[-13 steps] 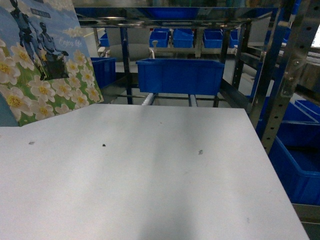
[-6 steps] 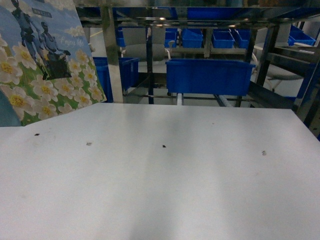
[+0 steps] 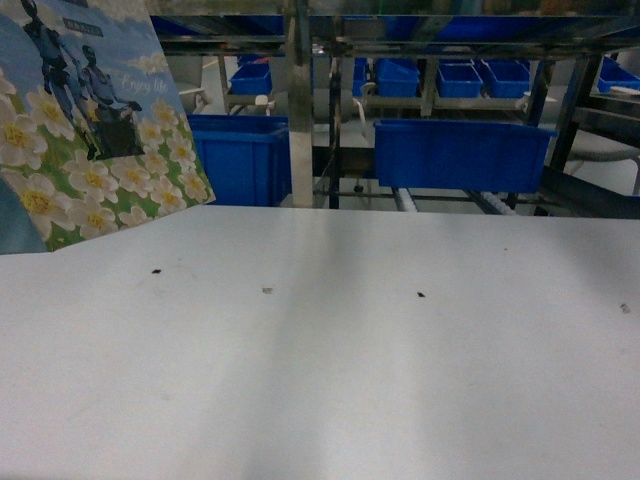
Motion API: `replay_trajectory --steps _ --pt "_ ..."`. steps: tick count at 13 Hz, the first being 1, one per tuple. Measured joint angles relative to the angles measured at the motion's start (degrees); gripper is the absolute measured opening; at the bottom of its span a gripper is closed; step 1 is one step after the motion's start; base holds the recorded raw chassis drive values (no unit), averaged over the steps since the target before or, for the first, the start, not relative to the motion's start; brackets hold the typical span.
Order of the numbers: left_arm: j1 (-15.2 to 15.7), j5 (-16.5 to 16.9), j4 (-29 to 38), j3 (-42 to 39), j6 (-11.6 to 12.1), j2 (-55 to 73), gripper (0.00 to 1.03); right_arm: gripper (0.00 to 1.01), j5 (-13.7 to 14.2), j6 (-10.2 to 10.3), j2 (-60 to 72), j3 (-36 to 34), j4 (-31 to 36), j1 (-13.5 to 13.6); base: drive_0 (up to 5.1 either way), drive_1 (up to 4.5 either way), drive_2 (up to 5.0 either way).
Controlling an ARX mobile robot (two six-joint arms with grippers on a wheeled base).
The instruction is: Move flower gift bag to table near conveyor
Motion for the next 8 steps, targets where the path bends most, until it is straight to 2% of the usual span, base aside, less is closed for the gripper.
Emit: replay_trajectory --steps 5,8 --pt "0.0 0.0 0.1 0.0 0.0 0.0 0.02 0.02 0.0 0.0 -0.1 0.0 0.2 0.0 -4.7 2.32 2.3" --pt "0.4 -0.4 0.0 0.0 0.0 0.0 0.02 0.02 -0.2 0.0 -0.1 0.0 0.4 0.4 0.0 0.00 0.0"
